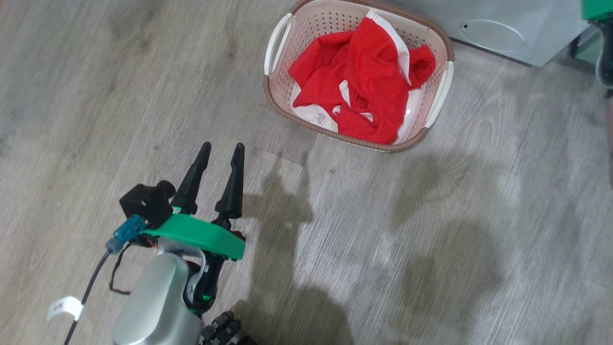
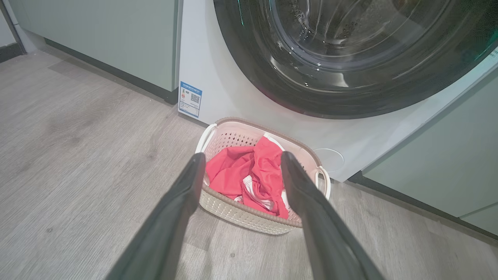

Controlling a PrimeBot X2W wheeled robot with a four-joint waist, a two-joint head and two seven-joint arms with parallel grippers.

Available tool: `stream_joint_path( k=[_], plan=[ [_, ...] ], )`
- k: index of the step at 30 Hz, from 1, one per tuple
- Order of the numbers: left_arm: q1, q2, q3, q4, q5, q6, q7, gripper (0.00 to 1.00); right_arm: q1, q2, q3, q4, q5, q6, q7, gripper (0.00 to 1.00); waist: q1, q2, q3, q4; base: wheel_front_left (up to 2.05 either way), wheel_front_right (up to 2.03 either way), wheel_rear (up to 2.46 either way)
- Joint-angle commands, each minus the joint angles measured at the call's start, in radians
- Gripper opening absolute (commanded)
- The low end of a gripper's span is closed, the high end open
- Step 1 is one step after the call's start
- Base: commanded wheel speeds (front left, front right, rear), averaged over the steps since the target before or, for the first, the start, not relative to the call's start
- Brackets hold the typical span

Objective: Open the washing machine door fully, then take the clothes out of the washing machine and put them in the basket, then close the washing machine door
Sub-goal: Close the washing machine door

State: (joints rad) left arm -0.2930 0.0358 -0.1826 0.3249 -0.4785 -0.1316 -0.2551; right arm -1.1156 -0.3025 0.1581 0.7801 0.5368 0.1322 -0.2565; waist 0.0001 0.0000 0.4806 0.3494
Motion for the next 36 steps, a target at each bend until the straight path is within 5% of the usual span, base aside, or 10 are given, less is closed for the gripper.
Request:
stream_joint_path(
  k=[1, 13, 21, 24, 25, 26, 27, 36],
  plan=[
    [-0.027, 0.015, 0.024, -0.031, -0.007, 0.001, -0.007, 1.0, -0.045, -0.007, -0.014, -0.023, -0.008, -0.002, -0.005, 0.0, -0.0001, 0.0, 0.008, 0.001, 0.0, 0.0, 0.0],
    [-0.039, 0.015, 0.02, -0.029, -0.01, 0.001, -0.007, 1.0, -0.047, 0.01, -0.007, -0.049, -0.038, -0.002, -0.005, 0.0, -0.0001, 0.0, 0.026, -0.005, 0.0, 0.0, 0.0],
    [0.001, 0.014, 0.059, -0.007, 0.006, 0.001, -0.007, 1.0, 0.135, 0.042, 0.059, -0.135, -0.026, -0.002, -0.005, 0.0, -0.0001, 0.0, -0.11, -0.033, 0.0, 0.0, 0.0],
    [0.036, 0.014, 0.082, 0.001, 0.023, 0.001, -0.007, 1.0, 0.24, 0.031, 0.13, -0.186, -0.103, -0.002, -0.005, 0.0, -0.0001, 0.0, -0.187, -0.053, 0.0, 0.0, 0.0],
    [0.048, 0.014, 0.088, 0.005, 0.03, 0.001, -0.007, 1.0, 0.279, 0.041, 0.135, -0.202, -0.113, -0.002, -0.005, 0.3, -0.0001, 0.0, -0.213, -0.062, 0.0, 0.0, 0.0],
    [0.059, 0.014, 0.092, 0.009, 0.037, 0.001, -0.007, 1.0, 0.317, 0.053, 0.128, -0.217, -0.115, -0.002, -0.005, 0.76, -0.0001, 0.0, -0.239, -0.072, 0.0, 0.0, 0.0],
    [0.081, 0.017, 0.1, 0.014, 0.061, 0.001, -0.007, 1.0, 0.389, 0.075, 0.117, -0.239, -0.122, -0.002, -0.005, 1.0, -0.0001, 0.0, -0.289, -0.095, 0.0, 0.0, 0.0],
    [0.143, 0.093, 0.159, 0.032, 0.086, 0.001, -0.007, 1.0, 0.633, 0.153, 0.036, -0.306, -0.162, -0.002, -0.005, 1.0, -0.0001, 0.0, -0.43, -0.194, 0.0, 0.0, 0.0]
  ],
)
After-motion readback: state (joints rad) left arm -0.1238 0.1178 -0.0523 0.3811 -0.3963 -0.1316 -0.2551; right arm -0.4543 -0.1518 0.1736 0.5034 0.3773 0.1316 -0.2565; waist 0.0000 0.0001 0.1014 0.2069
